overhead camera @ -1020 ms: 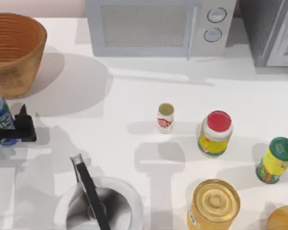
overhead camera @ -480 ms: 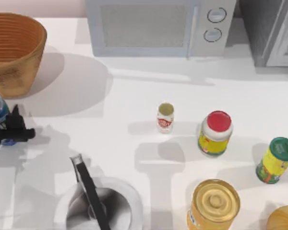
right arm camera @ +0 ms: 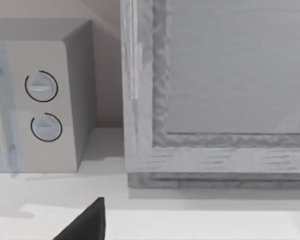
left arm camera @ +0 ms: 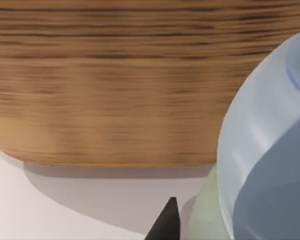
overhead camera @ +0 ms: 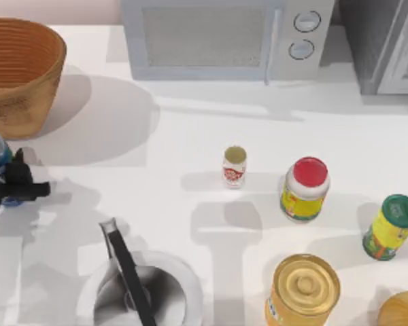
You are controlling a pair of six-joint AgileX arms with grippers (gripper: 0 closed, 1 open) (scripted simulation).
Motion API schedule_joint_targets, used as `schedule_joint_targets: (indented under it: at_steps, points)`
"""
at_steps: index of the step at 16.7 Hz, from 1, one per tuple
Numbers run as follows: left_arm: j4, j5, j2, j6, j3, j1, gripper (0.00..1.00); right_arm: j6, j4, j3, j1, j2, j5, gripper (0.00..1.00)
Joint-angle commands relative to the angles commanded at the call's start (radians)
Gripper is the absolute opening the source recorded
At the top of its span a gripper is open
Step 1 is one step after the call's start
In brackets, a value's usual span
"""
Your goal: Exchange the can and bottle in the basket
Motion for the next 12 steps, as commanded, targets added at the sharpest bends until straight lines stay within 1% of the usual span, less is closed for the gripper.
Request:
schedule_joint_targets:
  at_steps: [8, 10, 12]
  points:
    - [-0.002, 0.0, -0.001, 0.001, -0.001, -0.001, 0.0, 0.0, 0.0, 0.0, 0.0, 0.0, 0.0, 1.0]
    - [-0.033, 0.011, -0.019, 0.0, 0.005, -0.034, 0.0, 0.0, 0.0, 0.0, 0.0, 0.0, 0.0, 1.0]
    - [-0.106, 0.032, -0.053, -0.002, 0.026, -0.105, 0.0, 0.0, 0.0, 0.0, 0.0, 0.0, 0.0, 1.0]
